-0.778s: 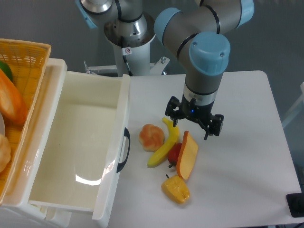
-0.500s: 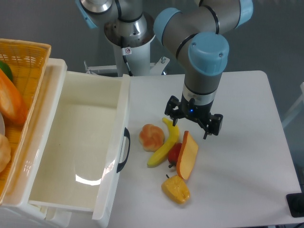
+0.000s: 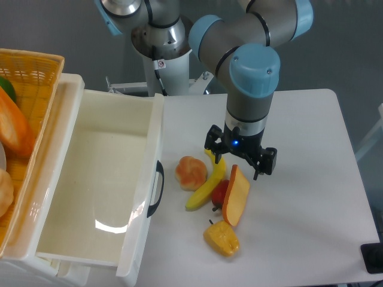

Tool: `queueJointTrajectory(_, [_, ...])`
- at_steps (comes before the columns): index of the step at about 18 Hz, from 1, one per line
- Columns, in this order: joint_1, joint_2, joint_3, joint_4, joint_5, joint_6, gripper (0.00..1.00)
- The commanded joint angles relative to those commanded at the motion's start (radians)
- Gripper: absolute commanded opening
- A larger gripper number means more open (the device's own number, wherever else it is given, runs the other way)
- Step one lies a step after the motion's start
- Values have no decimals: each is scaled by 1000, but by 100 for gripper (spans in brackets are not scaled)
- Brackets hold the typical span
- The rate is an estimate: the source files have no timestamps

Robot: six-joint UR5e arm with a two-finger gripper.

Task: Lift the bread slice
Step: 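Lower the open gripper toward the orange bread slice beside the banana, then descend further and close the gripper on the orange bread slice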

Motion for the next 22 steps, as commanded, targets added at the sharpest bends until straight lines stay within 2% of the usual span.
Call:
queueJointTrajectory(5, [0,-17,2,20,9,-104,100])
queueJointTrajectory(8, [-2,-28,-11,25,89,-167,100])
queueJointTrajectory(12, [-12,-35,-47,100,115,-108,100])
queueJointTrajectory(15, [-15,-46,-51,106,153,-111,100])
queueJointTrajectory(19, [-34,-66,-69,141,153,-107,100])
queueJointTrajectory(22, [-51,-95,-72,144,155,-110,100])
